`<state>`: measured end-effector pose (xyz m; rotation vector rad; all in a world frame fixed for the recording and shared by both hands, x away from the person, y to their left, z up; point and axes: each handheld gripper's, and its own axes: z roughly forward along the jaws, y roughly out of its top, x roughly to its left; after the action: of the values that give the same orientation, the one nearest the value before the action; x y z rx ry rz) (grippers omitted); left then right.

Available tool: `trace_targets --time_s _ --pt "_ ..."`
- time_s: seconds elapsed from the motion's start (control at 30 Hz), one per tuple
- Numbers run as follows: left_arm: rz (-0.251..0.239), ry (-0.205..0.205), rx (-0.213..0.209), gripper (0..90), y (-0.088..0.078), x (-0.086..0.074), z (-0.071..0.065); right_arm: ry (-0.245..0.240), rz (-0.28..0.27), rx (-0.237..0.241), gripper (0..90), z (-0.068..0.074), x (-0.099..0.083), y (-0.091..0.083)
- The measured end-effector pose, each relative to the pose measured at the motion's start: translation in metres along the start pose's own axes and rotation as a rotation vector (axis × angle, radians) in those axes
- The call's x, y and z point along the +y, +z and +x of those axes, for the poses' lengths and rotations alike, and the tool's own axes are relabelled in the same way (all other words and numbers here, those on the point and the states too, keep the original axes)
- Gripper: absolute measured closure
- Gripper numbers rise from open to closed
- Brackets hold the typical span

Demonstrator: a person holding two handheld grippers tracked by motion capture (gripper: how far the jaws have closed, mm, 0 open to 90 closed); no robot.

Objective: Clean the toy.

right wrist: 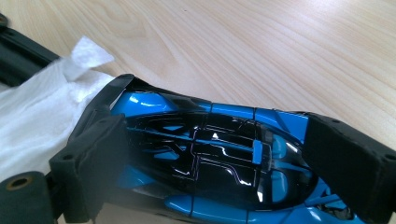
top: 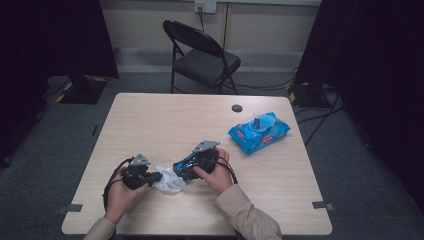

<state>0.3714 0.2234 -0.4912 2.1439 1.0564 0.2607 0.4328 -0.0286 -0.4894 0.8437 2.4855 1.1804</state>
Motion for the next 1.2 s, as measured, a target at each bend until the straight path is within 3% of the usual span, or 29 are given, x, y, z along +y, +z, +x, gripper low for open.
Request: trace_targets --time_s 0.1,0.17,0.33,0.43,0.53,0.63,0.7,0.93,1.0,1.2 --pt "-0.001 0.013 0.013 55.2 0.003 0.003 -0.004 0.0 0.001 0.0 6.9 0.0 0.0 0.0" --pt "-0.002 0.04 -0.006 53.2 0.004 0.005 -0.008 0.0 0.003 0.001 6.9 0.0 0.0 0.0" --pt "0.008 0.074 -0.001 51.8 0.008 0.005 -0.011 0.0 0.001 -0.001 7.0 0.0 0.0 0.0" --pt "0.014 0.12 0.015 55.3 0.01 0.006 -0.014 0.0 0.002 0.0 6.9 0.0 0.0 0.0" --pt "0.015 0.127 0.004 68.0 0.012 0.008 -0.017 0.001 0.004 0.0 7.0 0.0 0.0 0.0" --pt "0.026 0.094 -0.004 79.7 0.014 0.012 -0.02 0.001 0.002 0.0 6.9 0.0 0.0 0.0" --pt "0.042 0.055 0.003 83.0 0.014 0.015 -0.018 0.001 0.002 0.0 7.0 0.0 0.0 0.0" --pt "-0.024 -0.003 0.029 84.3 0.019 0.018 -0.004 0.0 0.008 0.003 6.9 -0.001 0.001 0.0" --pt "-0.036 0.005 -0.004 84.2 0.024 0.017 -0.006 -0.001 0.01 0.008 6.8 -0.001 0.001 0.001" --pt "-0.006 0.048 -0.033 84.5 0.024 0.018 -0.016 -0.003 0.012 0.007 6.9 -0.001 0.002 0.001"
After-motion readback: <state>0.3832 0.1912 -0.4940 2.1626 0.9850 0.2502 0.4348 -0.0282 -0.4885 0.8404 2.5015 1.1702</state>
